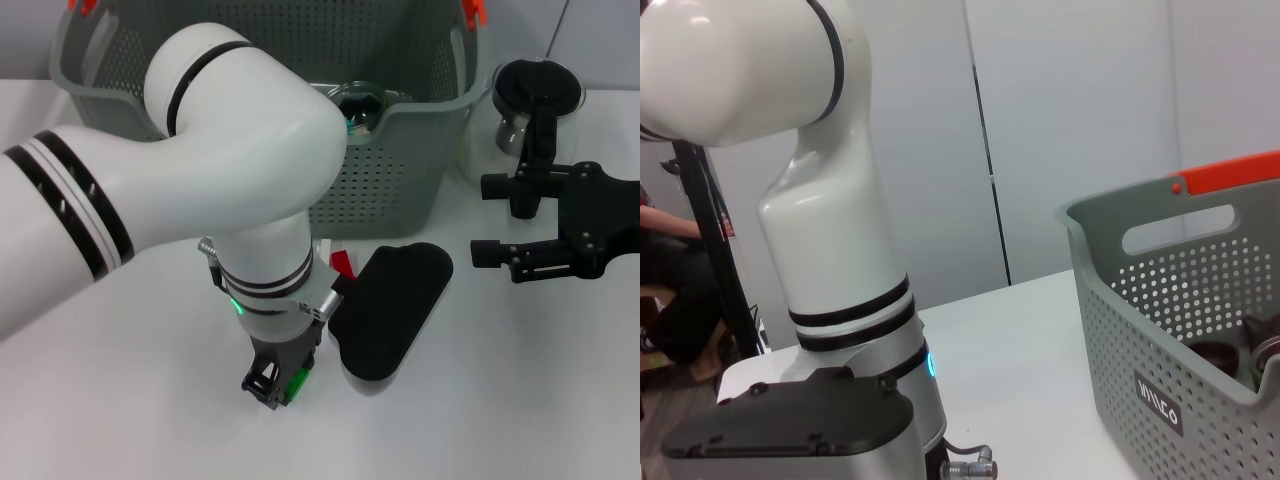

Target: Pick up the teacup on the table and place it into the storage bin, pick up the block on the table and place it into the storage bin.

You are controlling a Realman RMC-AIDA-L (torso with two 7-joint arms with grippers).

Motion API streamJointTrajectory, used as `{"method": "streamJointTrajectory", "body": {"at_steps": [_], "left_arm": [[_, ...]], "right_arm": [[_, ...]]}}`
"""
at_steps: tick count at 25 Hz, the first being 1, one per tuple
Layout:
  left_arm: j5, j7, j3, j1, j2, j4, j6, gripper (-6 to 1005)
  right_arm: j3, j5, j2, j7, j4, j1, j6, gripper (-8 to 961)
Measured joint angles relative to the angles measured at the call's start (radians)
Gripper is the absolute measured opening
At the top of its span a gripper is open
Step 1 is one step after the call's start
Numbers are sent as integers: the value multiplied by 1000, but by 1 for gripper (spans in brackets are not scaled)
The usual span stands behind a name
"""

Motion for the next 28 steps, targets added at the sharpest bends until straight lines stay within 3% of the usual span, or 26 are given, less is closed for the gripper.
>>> {"method": "streamJointTrajectory", "body": {"at_steps": [13,28], "left_arm": [[0,-17,3,-4,0,-2,-8,419],[0,-86,-10,-17,0,47,48,413]], "right_arm": [[0,0,0,-2,0,-1,0,927],[0,0,-2,-16,0,-4,-3,928]]}}
